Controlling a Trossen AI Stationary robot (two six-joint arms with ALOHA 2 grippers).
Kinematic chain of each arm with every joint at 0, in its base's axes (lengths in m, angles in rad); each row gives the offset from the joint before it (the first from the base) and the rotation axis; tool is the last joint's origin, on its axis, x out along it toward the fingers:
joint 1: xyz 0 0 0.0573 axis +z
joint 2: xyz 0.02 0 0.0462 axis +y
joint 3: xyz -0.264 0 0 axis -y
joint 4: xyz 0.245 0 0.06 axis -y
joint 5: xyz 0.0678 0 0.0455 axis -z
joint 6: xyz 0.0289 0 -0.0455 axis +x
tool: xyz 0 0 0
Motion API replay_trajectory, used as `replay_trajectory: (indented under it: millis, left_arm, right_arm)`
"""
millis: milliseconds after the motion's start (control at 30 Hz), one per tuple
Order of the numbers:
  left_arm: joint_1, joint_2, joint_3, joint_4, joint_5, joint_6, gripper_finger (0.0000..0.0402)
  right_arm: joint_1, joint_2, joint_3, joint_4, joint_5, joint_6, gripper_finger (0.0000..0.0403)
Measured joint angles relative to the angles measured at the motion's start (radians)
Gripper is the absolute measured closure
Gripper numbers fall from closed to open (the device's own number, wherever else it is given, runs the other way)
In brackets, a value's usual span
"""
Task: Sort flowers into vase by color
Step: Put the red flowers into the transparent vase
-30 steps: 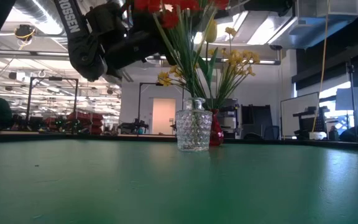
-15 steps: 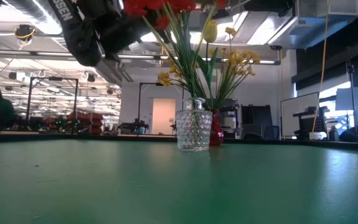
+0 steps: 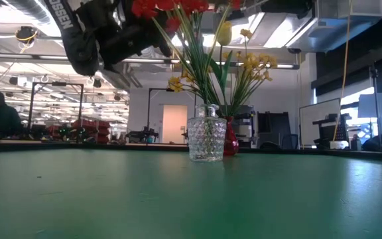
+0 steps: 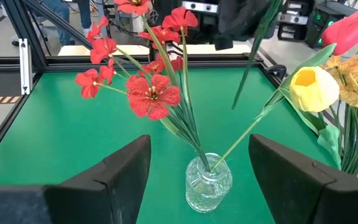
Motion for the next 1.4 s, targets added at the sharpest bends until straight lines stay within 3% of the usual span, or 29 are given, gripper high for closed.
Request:
replay_trajectory:
  millis: [233, 667, 1400]
  left_arm:
    - [-0.052, 0.045, 0.002, 0.002, -0.039, 0.055, 0.0394]
    - [-0.125, 0.193, 0.133, 0.002, -0.058, 0.062, 0.0394]
    - [-0.136, 0.332, 0.132, 0.002, -0.107, 0.055, 0.0394]
  right_arm:
    - [0.0, 0.016, 0.0, 0.008, 0.002, -0.004, 0.0133]
    - [0.0, 0.056, 0.0, 0.032, 0.008, 0.012, 0.0133]
    - [0.0, 0.055, 0.0, 0.039, 0.0, 0.014, 0.0133]
